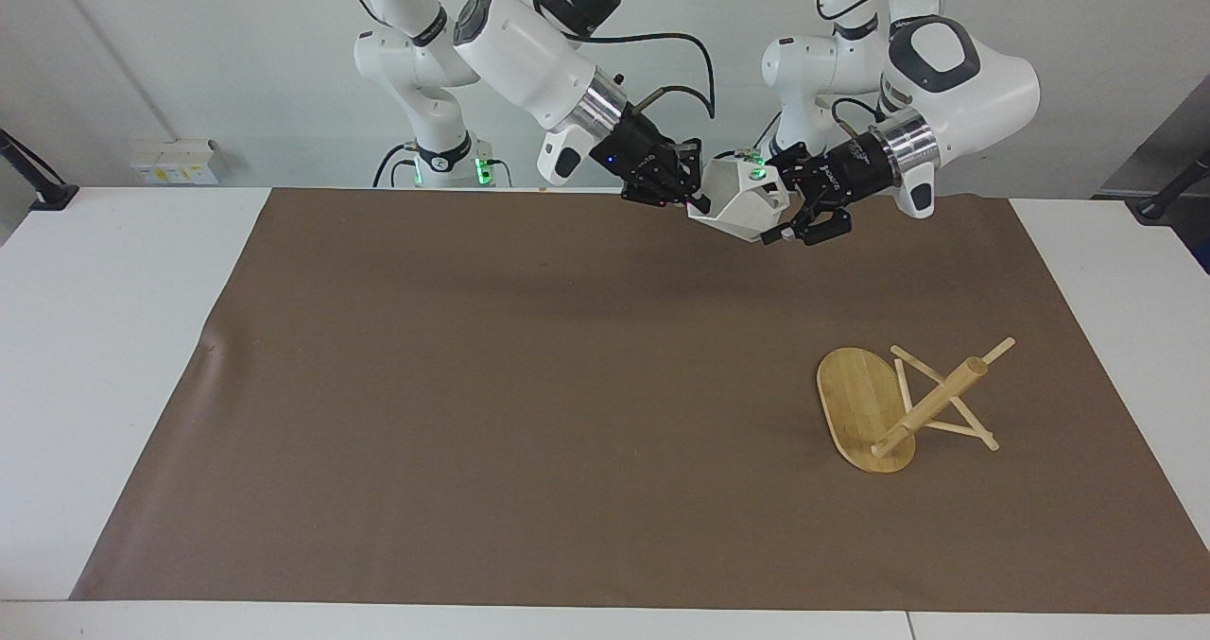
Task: Hang cup on rack
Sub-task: 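Grasp the cup with the left gripper while the right gripper releases it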
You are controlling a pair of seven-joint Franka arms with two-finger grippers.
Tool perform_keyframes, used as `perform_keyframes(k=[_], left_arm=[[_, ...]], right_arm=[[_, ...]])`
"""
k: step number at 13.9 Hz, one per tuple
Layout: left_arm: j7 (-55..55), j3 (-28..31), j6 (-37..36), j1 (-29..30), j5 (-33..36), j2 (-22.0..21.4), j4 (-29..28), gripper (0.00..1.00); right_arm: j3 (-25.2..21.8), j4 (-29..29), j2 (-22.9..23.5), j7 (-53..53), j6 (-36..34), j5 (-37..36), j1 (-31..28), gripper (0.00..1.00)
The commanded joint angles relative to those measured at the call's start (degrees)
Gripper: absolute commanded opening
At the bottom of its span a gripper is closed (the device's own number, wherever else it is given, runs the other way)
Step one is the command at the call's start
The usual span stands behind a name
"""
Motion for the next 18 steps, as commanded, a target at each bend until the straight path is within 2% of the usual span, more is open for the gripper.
perform_keyframes(k=[1,3,7,10,11,12,18], left_arm=[[0.7,0.2,0.1,-1.7,-1.7,0.4,0.6,0.0],[0.5,0.2,-0.1,-1.6,-1.7,0.4,0.6,0.0],[0.4,0.3,-0.5,-1.6,-1.7,0.4,0.6,0.0],[0.4,0.3,-0.4,-1.6,-1.7,0.4,0.5,0.0],[0.3,0.4,-0.4,-1.6,-1.6,0.4,0.5,0.0],[0.2,0.4,-0.4,-1.6,-1.2,0.4,0.5,0.0],[0.5,0.3,-0.1,-1.6,0.6,0.4,0.4,0.0]], right_arm=[[0.6,0.0,0.1,0.5,1.3,1.4,-0.3,0.01],[0.6,0.0,0.1,0.4,1.2,1.4,-0.4,0.2],[0.4,0.0,0.2,-1.5,1.0,0.9,-0.6,0.47],[0.3,-0.1,0.2,-2.8,0.6,0.9,-0.9,0.56],[0.3,-0.1,0.2,-3.0,0.6,0.9,-1.0,0.74],[0.2,-0.1,0.2,-3.0,0.6,1.0,-1.2,1.0],[-0.1,-0.1,0.1,-2.9,0.6,1.1,-1.3,1.0]])
